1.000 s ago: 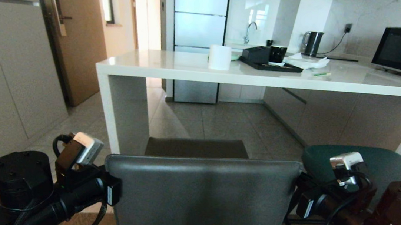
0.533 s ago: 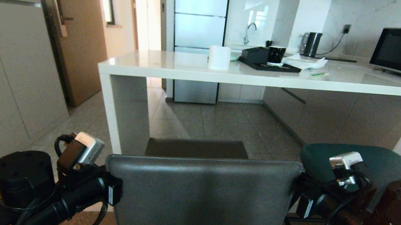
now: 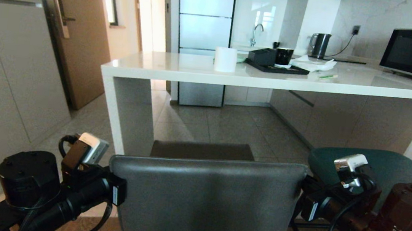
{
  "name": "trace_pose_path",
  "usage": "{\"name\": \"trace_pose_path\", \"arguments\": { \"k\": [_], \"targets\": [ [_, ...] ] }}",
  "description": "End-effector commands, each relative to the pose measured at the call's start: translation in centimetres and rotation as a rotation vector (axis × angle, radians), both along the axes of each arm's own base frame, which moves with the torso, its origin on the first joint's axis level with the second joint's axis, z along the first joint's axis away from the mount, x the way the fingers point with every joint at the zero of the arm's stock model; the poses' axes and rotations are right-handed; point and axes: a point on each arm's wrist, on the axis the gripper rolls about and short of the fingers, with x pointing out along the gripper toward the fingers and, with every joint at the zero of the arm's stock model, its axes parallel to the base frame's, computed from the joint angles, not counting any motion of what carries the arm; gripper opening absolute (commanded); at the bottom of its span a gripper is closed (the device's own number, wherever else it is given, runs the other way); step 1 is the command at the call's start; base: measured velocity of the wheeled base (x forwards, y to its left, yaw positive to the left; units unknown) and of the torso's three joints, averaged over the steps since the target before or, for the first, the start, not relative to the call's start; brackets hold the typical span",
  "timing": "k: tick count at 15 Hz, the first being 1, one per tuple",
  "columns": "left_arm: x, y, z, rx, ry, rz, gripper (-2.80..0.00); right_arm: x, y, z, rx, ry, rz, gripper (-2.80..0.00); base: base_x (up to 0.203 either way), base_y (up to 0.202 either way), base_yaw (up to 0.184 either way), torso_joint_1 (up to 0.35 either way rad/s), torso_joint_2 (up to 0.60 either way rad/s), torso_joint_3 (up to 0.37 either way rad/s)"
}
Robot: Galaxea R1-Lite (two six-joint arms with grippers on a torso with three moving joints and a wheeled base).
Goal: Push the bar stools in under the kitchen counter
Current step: Pull the gray chair out from under the dining table
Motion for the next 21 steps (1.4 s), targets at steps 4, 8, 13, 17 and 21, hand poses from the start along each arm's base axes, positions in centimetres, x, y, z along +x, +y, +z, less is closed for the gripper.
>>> {"name": "trace_pose_path", "arguments": {
  "k": [4,8,13,17,21],
  "targets": [
    [0.7,0.5,-0.5,0.008,0.012,0.036,-2.8,1.2,0.6,-0.5,-0.003,0.004,0.0,-2.8,0.0,0.0,0.0,0.0,0.0,0.0],
    [0.0,0.7,-0.3,0.005,0.01,0.028,-2.8,1.1,0.4,-0.4,-0.003,0.003,-0.01,-2.8,0.0,0.0,0.0,0.0,0.0,0.0],
    [-1.0,1.1,-0.2,0.003,0.022,0.025,-2.8,2.0,0.4,-0.5,-0.004,-0.002,-0.025,-2.8,0.0,0.0,0.0,0.0,0.0,0.0],
    [-0.9,1.1,-0.1,0.001,0.018,0.028,-2.8,1.8,0.3,-0.3,-0.001,-0.006,-0.026,-2.8,0.0,0.0,0.0,0.0,0.0,0.0],
    [-0.7,3.2,-0.3,0.038,0.018,0.184,-2.8,1.0,-1.4,-0.1,-0.008,-0.003,-0.08,-2.8,0.0,0.0,0.0,0.0,0.0,0.0]
  ]
}}
